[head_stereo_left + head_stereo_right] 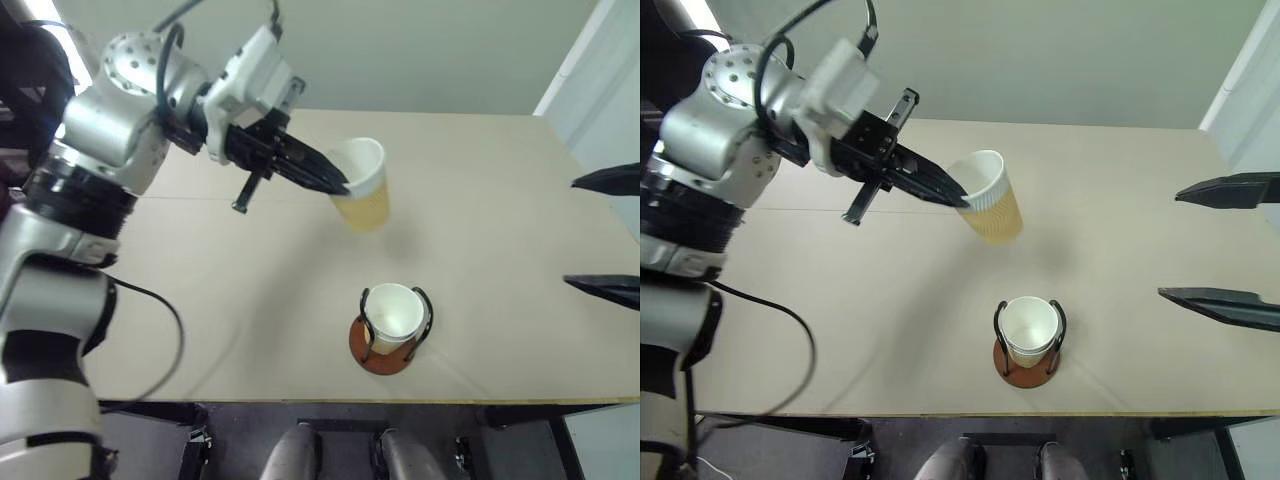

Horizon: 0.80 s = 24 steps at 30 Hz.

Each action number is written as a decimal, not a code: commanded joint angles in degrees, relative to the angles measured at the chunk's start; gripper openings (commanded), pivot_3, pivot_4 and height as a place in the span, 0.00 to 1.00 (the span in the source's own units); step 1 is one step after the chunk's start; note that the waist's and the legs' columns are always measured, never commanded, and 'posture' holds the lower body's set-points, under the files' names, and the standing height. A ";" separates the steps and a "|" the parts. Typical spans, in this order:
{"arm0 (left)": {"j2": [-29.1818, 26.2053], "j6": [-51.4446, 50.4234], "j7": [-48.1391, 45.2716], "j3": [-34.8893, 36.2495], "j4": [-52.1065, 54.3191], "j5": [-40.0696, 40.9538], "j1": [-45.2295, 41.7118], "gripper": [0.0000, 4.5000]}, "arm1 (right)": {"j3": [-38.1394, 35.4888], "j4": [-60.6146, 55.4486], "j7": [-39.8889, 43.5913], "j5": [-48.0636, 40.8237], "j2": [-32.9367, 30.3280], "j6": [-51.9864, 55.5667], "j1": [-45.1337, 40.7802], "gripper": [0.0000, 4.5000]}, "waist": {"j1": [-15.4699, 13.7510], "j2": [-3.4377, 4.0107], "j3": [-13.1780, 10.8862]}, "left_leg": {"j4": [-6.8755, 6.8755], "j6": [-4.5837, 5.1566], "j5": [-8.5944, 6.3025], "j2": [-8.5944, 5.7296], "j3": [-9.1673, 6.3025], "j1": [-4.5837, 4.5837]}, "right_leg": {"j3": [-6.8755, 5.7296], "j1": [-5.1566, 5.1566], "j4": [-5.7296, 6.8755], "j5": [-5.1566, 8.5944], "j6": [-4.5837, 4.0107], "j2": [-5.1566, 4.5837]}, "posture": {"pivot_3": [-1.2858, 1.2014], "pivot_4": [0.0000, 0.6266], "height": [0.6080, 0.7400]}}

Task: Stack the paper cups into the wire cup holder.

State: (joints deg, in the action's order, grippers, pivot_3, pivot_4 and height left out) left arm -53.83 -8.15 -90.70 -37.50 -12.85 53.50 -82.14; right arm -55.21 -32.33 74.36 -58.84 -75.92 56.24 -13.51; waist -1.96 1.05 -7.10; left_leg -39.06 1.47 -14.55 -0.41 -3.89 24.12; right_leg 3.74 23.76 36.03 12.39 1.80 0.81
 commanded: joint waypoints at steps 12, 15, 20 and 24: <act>3.89 17.27 -1.80 -26.92 -2.31 2.41 -10.76 0.00 | -7.44 -4.65 -4.49 -2.72 -0.30 5.45 1.66 1.00 | 0.40 0.07 -0.09 | -0.14 0.62 -0.46 0.02 -0.06 -0.06 | -0.04 -0.05 0.13 -0.21 -0.23 -0.04 | 0.52 0.24 1.00; 5.61 18.66 -1.80 -29.07 -3.48 2.74 -11.06 0.00 | -8.68 -5.51 -4.81 -2.62 -0.40 6.66 2.23 1.00 | 0.54 0.08 -0.10 | -0.13 0.62 -0.46 0.03 -0.05 -0.04 | -0.03 -0.03 0.11 -0.27 -0.18 -0.03 | 0.52 0.24 1.00; 7.25 19.79 -1.80 -30.33 -5.60 3.45 -11.11 0.00 | -9.99 -6.64 -5.72 -3.11 0.22 7.97 2.99 1.00 | 0.44 0.10 -0.10 | -0.08 0.61 -0.48 0.04 -0.08 0.02 | -0.11 0.01 0.09 -0.26 -0.16 -0.03 | 0.52 0.24 1.00; 7.24 20.31 -1.80 -30.88 -5.93 3.54 -11.18 0.00 | -9.68 -7.14 -6.01 -2.53 0.42 7.68 3.99 1.00 | 0.47 0.12 -0.09 | -0.07 0.61 -0.53 0.06 -0.08 0.08 | -0.13 0.05 0.09 -0.24 -0.14 -0.02 | 0.52 0.24 1.00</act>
State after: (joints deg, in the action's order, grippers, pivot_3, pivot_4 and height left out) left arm -46.24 11.08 -90.69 -68.60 -18.80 56.12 -91.21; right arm -62.58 -39.09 68.79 -61.23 -75.20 64.24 -9.43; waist -1.49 1.16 -7.20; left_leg -39.10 2.08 -15.09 -0.36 -3.94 24.20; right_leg 3.60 23.82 36.12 12.16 1.66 0.79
